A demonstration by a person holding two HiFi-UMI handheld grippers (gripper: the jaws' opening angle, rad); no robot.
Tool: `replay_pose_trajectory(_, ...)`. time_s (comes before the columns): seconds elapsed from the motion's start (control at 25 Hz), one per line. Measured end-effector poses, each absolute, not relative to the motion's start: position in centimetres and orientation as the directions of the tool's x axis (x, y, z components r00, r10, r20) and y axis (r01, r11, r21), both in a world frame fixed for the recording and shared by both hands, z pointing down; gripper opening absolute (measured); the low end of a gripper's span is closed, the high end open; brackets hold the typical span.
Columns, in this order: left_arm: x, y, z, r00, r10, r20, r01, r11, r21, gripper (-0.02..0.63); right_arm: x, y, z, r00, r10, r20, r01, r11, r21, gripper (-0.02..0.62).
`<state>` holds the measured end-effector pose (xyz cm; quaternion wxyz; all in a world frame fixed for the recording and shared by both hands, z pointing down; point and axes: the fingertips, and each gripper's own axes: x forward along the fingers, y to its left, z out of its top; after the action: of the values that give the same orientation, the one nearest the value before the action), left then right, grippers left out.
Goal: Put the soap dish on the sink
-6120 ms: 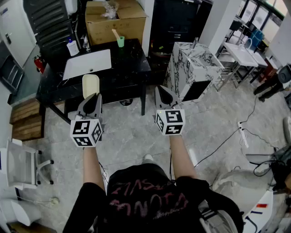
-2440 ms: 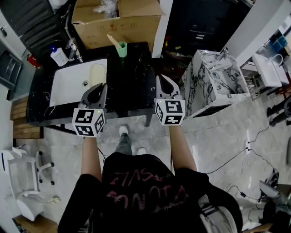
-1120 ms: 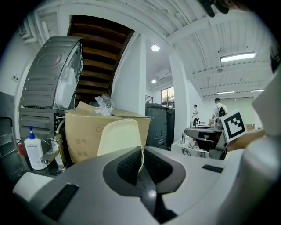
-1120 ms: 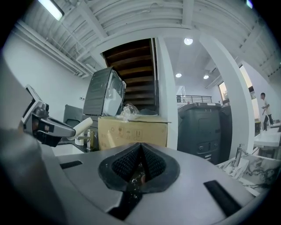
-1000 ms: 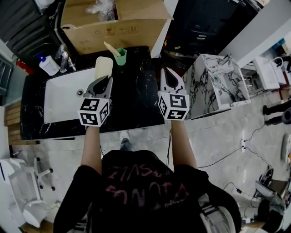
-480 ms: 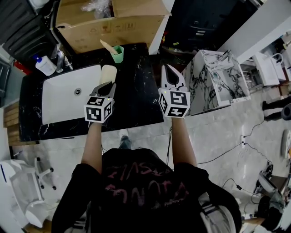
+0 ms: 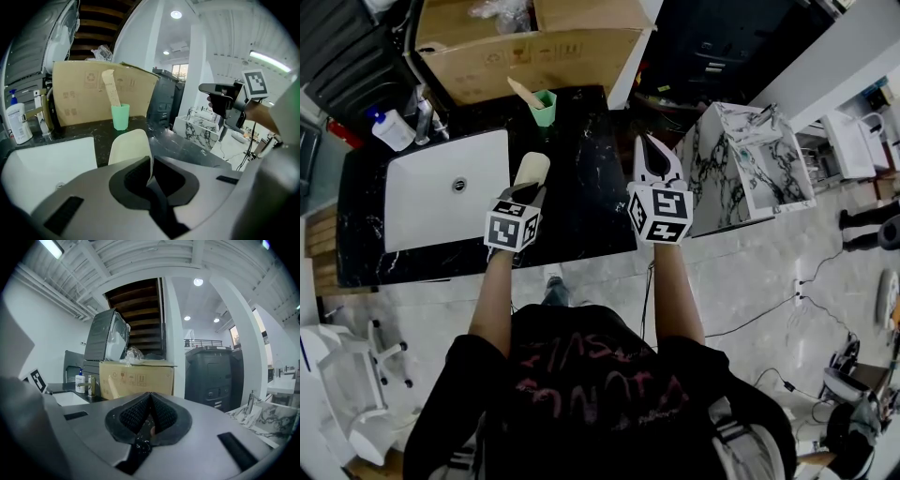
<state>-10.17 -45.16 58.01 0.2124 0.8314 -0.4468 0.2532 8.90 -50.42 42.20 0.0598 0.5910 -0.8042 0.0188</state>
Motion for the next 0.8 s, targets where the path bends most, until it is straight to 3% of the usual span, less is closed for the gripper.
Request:
replay_pose_trajectory(0.32, -9.7, -44.6, 59.7, 0.473, -0.604, 0.641, -0.843, -0.522, 0.129, 0.040, 9.2, -50.1, 43.1, -0.284, -0.948, 0.142, -0.955, 0.293, 0.045, 0.014)
replay_pose_trajectory(0.8, -10.6, -44.2, 58.4, 0.471, -0.656, 0.590, -0.858, -0.496, 0.135, 0.040, 8.4, -49.2, 43.6, -0.295, -0.943, 0.153, -0.952, 0.305, 0.042, 0.014)
